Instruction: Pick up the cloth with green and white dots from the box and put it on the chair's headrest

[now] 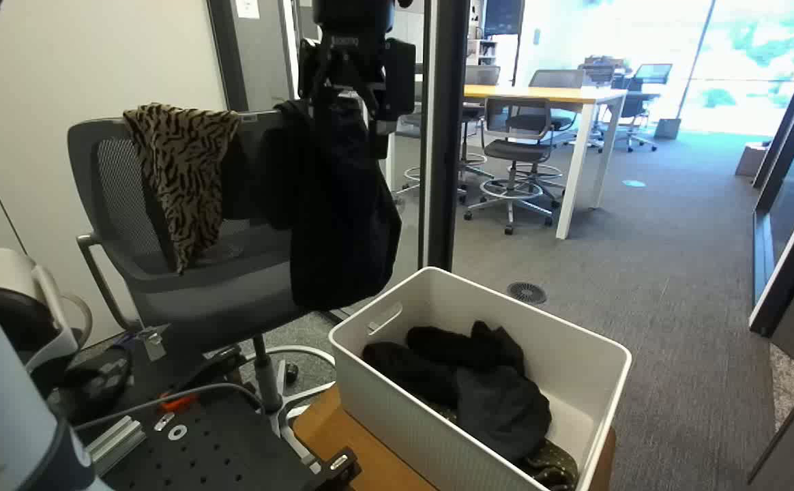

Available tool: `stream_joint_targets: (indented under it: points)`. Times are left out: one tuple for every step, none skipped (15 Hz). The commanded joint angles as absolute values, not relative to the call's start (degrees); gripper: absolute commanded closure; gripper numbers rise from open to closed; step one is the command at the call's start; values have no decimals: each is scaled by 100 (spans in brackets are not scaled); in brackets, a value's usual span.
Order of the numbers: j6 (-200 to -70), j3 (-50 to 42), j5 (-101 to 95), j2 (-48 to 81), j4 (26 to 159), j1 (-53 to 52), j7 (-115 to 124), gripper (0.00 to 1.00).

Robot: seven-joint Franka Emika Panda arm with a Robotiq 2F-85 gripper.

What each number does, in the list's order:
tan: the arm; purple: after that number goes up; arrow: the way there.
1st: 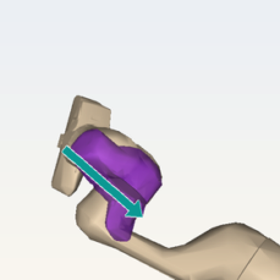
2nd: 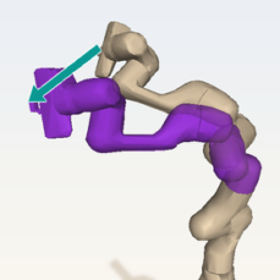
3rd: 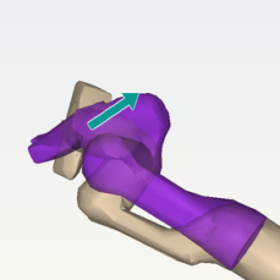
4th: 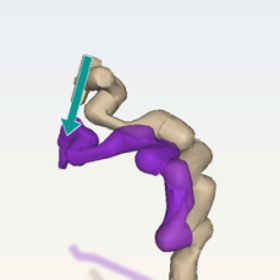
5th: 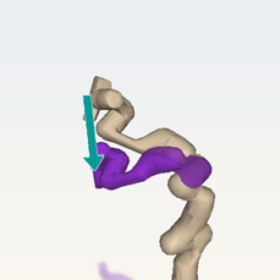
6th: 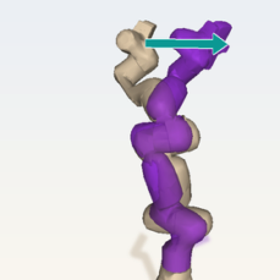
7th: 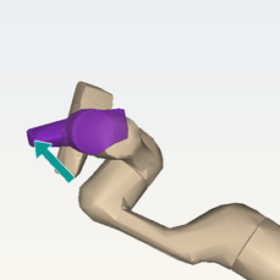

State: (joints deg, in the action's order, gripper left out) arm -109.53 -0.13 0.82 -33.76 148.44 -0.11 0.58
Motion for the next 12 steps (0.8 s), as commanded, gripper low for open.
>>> stream_joint_targets:
  points:
    - [-10944, -7, 84, -3374, 14828, -4, 54, 0]
    - [-10944, -7, 84, -3376, 14818, -4, 54, 0]
    - [-10944, -7, 84, -3383, 14814, -4, 54, 0]
    - [-10944, -7, 84, -3386, 14814, -4, 54, 0]
    - [-10944, -7, 84, -3386, 14814, -4, 54, 0]
    - [-10944, -7, 84, -3386, 14814, -4, 54, 0]
    - [-10944, -7, 84, -3386, 14814, -4, 54, 0]
    - [-10944, -7, 84, -3386, 14814, -4, 54, 0]
    - [-10944, -7, 84, -3386, 14814, -4, 54, 0]
    - [-11101, -20, -15, -3290, 14797, 85, 109, 0]
    - [-11226, -17, -114, -3223, 14808, 149, 137, 0]
    - [-11447, -57, -191, -3099, 14821, 253, 187, 0]
